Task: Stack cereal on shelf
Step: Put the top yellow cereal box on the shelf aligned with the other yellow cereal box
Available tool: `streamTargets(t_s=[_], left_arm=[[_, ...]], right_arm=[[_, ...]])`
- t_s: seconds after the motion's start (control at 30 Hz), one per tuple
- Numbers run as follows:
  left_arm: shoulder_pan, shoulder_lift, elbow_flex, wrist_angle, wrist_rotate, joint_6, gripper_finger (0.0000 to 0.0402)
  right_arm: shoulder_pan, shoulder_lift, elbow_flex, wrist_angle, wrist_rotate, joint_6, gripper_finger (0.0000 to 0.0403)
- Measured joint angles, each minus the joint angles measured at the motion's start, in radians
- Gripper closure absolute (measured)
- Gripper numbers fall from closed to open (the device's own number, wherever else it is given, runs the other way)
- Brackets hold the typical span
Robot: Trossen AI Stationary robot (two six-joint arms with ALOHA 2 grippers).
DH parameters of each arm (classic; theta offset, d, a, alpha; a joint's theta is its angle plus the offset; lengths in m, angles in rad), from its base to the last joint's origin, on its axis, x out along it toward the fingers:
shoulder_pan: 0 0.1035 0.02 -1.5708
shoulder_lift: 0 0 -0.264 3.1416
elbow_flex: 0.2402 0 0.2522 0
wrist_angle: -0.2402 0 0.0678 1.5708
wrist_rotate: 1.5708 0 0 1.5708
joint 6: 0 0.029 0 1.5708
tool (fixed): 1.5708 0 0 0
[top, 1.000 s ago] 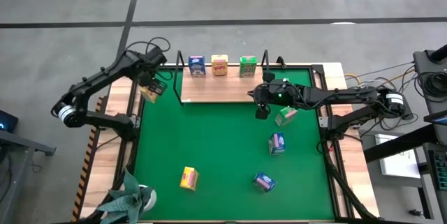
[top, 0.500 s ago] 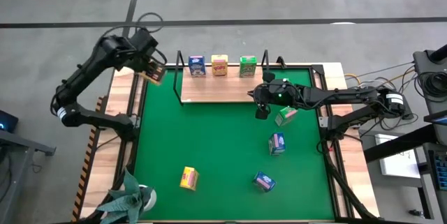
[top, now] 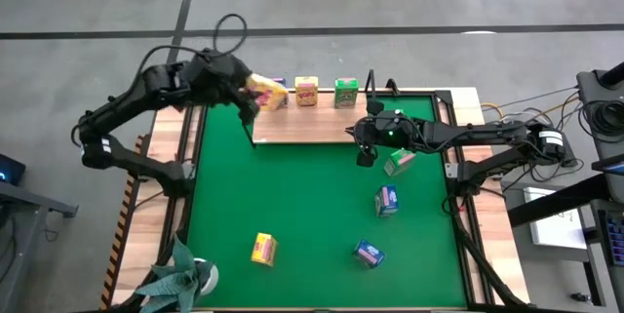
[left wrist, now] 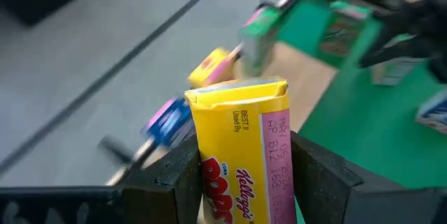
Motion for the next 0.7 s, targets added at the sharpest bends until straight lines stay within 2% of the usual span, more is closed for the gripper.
streamTargets(t_s=[0.13, 0.7], left_arm=[[-0.051, 0.061, 0.002, 0.061, 0.001, 0.071, 0.0234], [-0.043, 0.400, 0.003, 0.104, -0.002, 0.445, 0.0234]], right_arm=[[0.000, 0.000, 0.000, 0.001, 0.000, -0.001, 0.0390], [0.000, 0.000, 0.000, 0.000, 0.000, -0.011, 0.0390]])
